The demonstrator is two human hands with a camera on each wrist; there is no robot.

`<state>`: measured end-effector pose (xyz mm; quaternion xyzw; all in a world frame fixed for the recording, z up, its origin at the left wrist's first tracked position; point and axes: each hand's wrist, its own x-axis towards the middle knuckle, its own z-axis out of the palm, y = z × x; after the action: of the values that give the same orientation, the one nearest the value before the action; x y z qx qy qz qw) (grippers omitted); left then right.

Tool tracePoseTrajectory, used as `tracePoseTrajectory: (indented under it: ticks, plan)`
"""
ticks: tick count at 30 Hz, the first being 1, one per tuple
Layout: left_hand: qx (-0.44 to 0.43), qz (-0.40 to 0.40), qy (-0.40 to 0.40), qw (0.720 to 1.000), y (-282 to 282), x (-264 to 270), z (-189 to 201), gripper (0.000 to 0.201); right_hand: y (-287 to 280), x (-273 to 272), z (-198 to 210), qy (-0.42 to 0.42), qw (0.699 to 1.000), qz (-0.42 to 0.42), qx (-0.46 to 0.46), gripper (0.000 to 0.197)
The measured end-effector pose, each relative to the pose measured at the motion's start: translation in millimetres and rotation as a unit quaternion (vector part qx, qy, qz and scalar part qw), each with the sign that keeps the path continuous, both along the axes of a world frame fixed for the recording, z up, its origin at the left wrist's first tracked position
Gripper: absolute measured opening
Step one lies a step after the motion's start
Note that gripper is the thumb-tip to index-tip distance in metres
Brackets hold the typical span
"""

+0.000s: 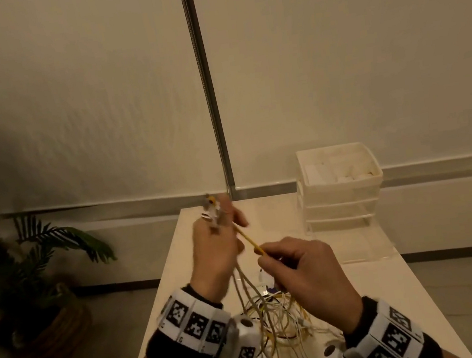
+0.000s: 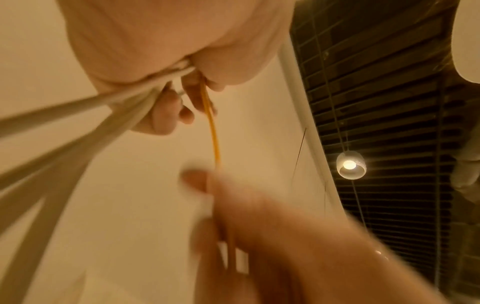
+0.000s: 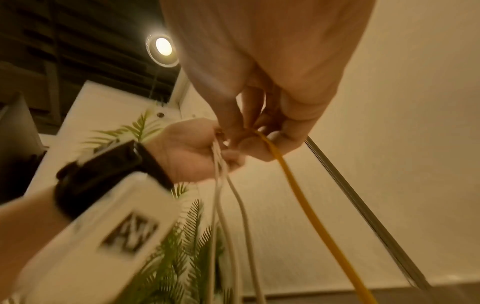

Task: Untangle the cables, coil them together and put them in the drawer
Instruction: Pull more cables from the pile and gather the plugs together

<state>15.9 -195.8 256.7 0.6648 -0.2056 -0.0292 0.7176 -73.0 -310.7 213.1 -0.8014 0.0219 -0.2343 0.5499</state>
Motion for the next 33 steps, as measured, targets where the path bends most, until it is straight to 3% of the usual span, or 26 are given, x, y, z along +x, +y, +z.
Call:
tracePoseTrajectory:
  ticks: [2,4,6,8,10,11,14,15,17,21,24,27,30,33]
  plan:
    - [-0.067,0.014,0.003,0.998,13,16,16,0.049,-6,0,-18,0.048,0.998,0.039,0.013,0.008]
    - [-0.131,-0.020,0.027,0.991,27,27,34,0.051,-18,4,-38,0.088,0.993,0.079,-0.021,0.016]
    - [-0.138,-0.033,0.019,0.990,40,31,46,0.053,-31,9,-54,0.126,0.985,0.104,-0.062,0.024]
    - [-0.076,-0.041,-0.032,0.996,49,29,48,0.049,-43,12,-66,0.146,0.979,0.114,-0.088,0.026]
    - [0.052,-0.073,-0.086,0.992,48,21,39,0.037,-48,13,-63,0.145,0.978,0.119,-0.091,0.027]
    - [0.136,-0.088,-0.123,0.979,43,17,30,0.032,-48,14,-57,0.139,0.979,0.126,-0.080,0.028]
    - [0.347,-0.120,-0.235,0.900,24,7,-13,0.020,-47,18,-30,0.104,0.985,0.138,-0.016,0.031]
    - [0.376,-0.130,-0.246,0.884,19,5,-24,0.014,-46,20,-21,0.093,0.986,0.139,0.008,0.032]
    - [0.380,-0.128,-0.251,0.881,11,1,-38,0.011,-48,21,-7,0.080,0.985,0.143,0.048,0.032]
    - [0.304,-0.059,-0.277,0.909,10,5,-23,0.021,-51,18,1,0.073,0.978,0.176,0.083,0.032]
    - [0.247,0.098,-0.293,0.918,20,30,2,0.018,-51,20,-17,0.086,0.977,0.174,0.085,0.030]
    - [0.180,0.240,-0.186,0.936,41,66,22,0.018,-51,18,-45,0.120,0.980,0.148,0.055,0.031]
    - [0.226,0.233,-0.183,0.928,51,75,21,0.009,-53,16,-56,0.127,0.983,0.123,0.045,0.030]
    - [0.289,0.204,-0.228,0.907,44,54,13,0.041,-51,18,-51,0.130,0.984,0.112,0.040,0.029]
